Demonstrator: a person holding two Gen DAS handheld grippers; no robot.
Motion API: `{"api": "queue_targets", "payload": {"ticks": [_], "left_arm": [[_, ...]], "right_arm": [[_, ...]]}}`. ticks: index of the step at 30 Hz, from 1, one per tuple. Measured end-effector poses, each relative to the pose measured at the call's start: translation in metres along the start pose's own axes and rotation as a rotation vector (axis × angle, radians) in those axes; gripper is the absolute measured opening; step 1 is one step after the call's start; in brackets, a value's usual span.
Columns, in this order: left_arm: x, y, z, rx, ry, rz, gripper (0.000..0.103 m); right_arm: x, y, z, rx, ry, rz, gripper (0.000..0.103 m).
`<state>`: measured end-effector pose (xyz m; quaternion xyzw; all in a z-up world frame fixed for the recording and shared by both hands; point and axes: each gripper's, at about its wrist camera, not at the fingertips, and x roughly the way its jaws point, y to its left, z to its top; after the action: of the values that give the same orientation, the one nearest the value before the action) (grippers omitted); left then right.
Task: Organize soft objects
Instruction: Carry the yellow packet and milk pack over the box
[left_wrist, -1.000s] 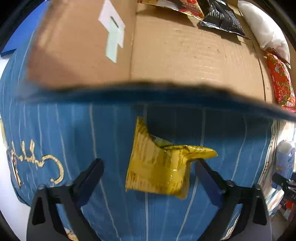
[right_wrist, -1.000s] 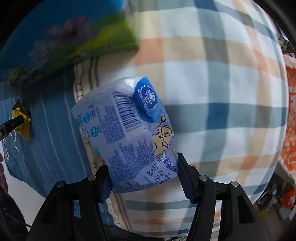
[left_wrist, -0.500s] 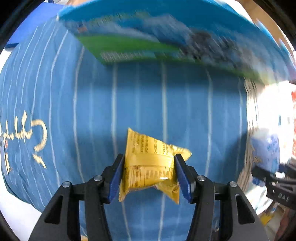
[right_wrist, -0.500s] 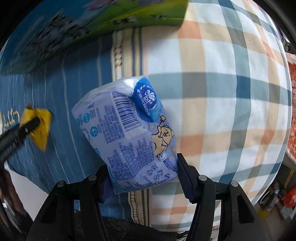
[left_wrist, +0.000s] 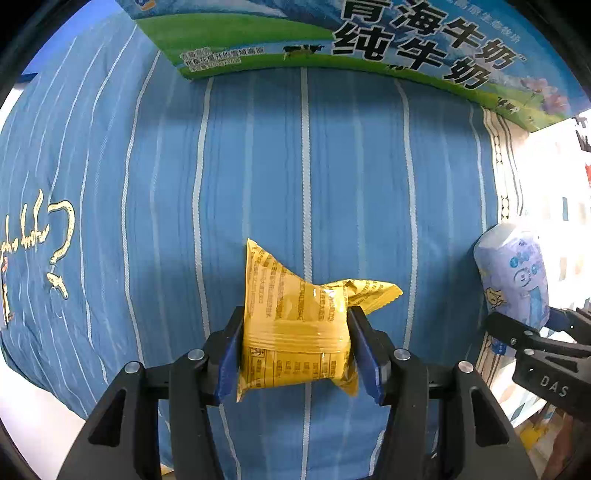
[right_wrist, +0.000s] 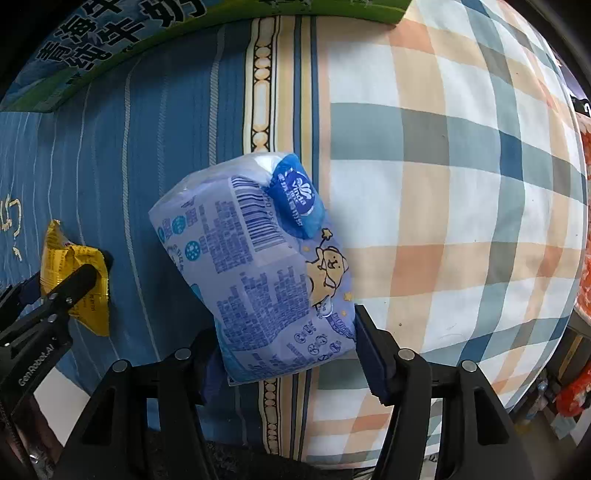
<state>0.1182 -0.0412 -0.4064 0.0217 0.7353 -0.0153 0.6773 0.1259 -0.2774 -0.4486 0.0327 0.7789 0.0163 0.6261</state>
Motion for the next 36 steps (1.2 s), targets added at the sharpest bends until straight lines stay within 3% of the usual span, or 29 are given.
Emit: {"api": "queue_targets", "payload": {"ticks": [2, 7, 12, 26, 36], "left_arm": [[-0.014, 0.001, 0.012, 0.007, -0.007, -0.002, 0.049], [-0.031, -0.011, 0.002, 0.037, -0.044, -0.001, 0.048], [-0.062, -0.018, -0.004, 0.052, -0.095, -0.017, 0.048], [-0.202, -0.003, 0.007, 0.016, -0.335, -0.085, 0.048], [-0.250, 0.013, 0.044, 0.002, -0.450, -0.088, 0.048]], "right_arm": [[-0.001, 0.000, 0.000, 0.002, -0.005, 0.000, 0.062], [-0.009, 0.011, -0.026, 0.006, -0.027, 0.014, 0.059], [-0.034, 0.008, -0.031, 0.010, -0.068, 0.054, 0.059], [-0.167, -0.008, -0.051, 0.042, -0.290, 0.189, 0.059], [-0.237, 0.012, -0.035, 0.032, -0.419, 0.230, 0.059]]}}
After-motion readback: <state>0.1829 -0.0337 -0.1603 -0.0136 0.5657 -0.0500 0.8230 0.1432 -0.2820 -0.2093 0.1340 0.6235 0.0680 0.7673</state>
